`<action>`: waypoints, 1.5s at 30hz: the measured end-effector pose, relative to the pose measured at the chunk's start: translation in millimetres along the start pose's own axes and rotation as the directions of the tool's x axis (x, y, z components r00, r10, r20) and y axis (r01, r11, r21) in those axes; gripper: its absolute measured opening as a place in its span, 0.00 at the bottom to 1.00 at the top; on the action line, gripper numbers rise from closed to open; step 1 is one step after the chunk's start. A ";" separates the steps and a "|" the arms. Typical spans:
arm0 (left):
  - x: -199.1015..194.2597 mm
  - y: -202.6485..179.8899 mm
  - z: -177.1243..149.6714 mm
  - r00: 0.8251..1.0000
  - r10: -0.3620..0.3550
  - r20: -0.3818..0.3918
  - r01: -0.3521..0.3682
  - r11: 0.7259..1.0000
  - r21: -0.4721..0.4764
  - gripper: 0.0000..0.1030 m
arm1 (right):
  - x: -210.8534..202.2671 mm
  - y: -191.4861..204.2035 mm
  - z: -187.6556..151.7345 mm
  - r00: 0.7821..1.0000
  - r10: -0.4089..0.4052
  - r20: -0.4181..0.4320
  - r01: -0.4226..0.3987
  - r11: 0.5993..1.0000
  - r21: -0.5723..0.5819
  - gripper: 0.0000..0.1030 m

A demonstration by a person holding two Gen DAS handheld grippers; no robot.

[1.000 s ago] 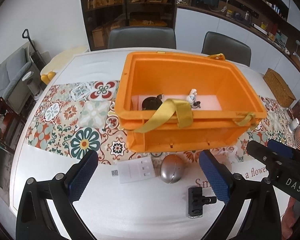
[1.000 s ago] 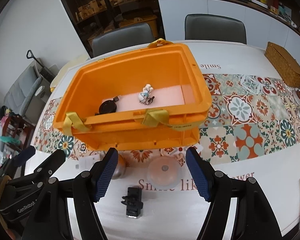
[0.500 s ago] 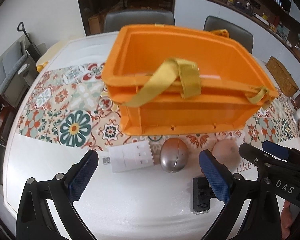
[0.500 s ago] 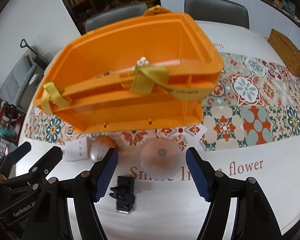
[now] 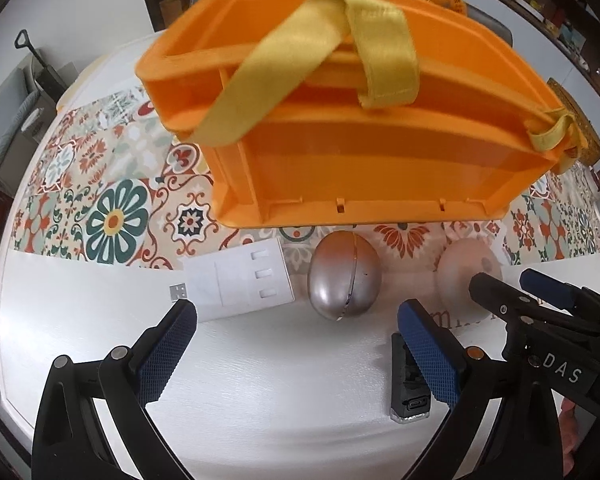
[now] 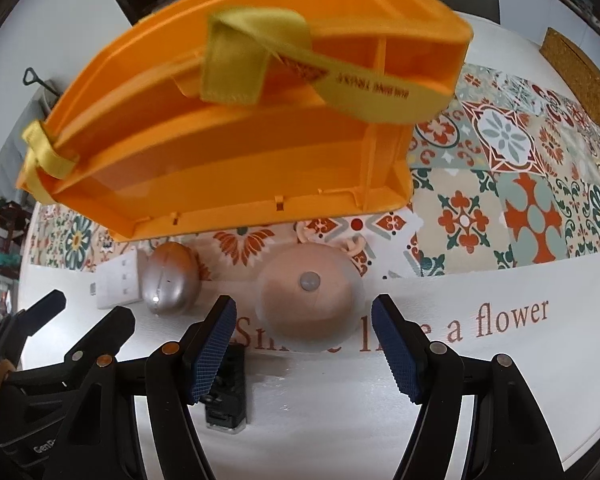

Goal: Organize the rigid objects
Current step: 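Grasp the black clip device with the left gripper while the right gripper grasps the beige lamp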

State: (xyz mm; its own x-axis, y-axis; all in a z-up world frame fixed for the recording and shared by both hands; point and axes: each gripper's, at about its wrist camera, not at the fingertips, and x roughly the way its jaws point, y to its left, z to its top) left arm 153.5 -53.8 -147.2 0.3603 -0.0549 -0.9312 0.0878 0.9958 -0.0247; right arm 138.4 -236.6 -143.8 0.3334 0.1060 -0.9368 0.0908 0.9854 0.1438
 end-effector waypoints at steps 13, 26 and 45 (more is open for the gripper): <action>15.2 3.3 3.6 0.999 0.020 -0.033 -0.021 1.000 -0.010 0.99 | 32.8 -0.3 3.8 0.999 -0.013 -0.046 0.013 1.000 0.000 0.72; 16.9 2.3 0.3 0.998 0.063 -0.014 -0.063 0.998 0.014 0.99 | 57.9 17.2 5.6 0.998 -0.056 -0.014 0.056 0.998 -0.034 0.72; -24.3 -12.1 -20.9 0.996 0.018 0.089 -0.023 0.998 0.051 0.99 | 2.6 -5.3 -13.2 0.997 -0.037 0.063 0.036 0.999 0.027 0.72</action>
State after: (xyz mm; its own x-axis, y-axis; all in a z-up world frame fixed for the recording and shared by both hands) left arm 124.3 -63.0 -131.9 0.4432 -0.0428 -0.8954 0.1264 0.9919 0.0151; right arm 126.3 -239.8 -151.2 0.3880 0.0607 -0.9196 0.1281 0.9846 0.1190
